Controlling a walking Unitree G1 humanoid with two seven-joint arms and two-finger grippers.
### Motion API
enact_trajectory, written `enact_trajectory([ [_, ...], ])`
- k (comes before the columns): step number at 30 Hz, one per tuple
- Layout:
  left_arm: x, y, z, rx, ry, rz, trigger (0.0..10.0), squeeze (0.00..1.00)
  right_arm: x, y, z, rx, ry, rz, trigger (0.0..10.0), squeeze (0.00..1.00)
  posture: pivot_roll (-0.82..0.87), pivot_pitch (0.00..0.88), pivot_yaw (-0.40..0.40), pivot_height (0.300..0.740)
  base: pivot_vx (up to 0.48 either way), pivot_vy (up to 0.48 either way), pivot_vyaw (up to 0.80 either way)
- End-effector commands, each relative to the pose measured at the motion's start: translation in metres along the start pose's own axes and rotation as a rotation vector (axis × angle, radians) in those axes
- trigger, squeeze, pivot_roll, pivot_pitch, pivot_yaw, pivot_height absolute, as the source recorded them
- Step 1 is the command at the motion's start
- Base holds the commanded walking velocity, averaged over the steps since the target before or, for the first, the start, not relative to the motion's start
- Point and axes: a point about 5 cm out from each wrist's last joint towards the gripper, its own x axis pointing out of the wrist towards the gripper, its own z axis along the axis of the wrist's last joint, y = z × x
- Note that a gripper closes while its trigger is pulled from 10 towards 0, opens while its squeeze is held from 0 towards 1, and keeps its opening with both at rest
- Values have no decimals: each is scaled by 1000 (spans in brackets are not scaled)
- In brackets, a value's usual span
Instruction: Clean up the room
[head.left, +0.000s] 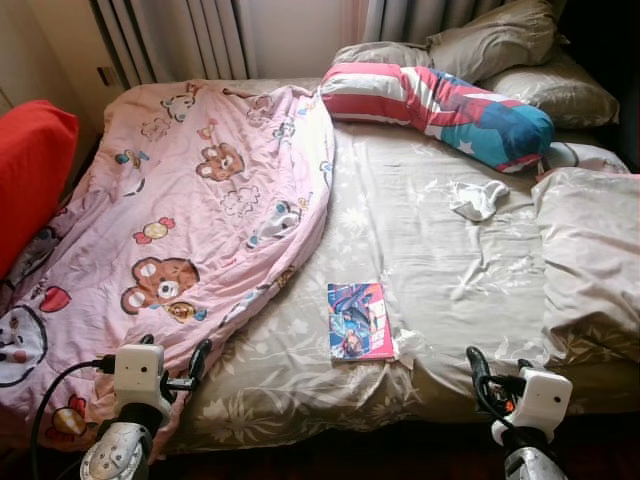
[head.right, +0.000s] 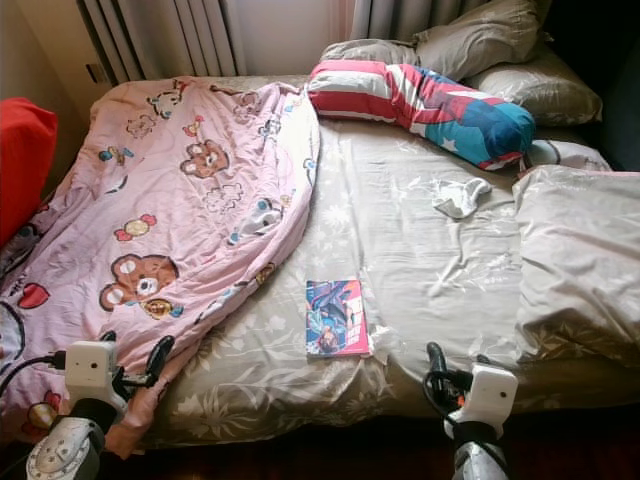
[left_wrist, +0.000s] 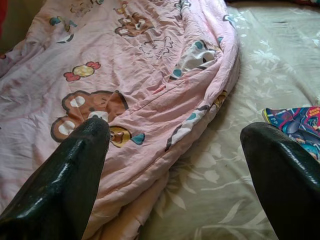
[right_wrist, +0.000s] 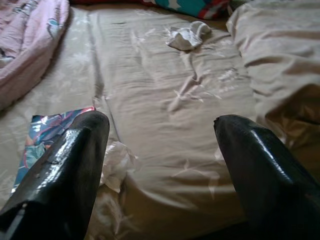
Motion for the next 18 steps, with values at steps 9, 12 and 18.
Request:
enact_trajectory([
  [9, 3, -2, -2, -29, 11, 20, 10000, 0, 3, 10, -1, 13, 34, 18, 10000, 0, 146, 108, -24, 740, 0, 0, 0],
  [12, 2, -3, -2, -29, 11, 23, 10000, 0, 3, 10, -1, 2, 36, 25, 10000, 0, 147, 106, -27, 740, 0, 0, 321],
  [18, 1, -4, -4, -32, 14, 19, 10000, 0, 1, 9, -3, 14, 48, 22, 10000, 0, 146, 102, -32, 740, 0, 0, 173],
])
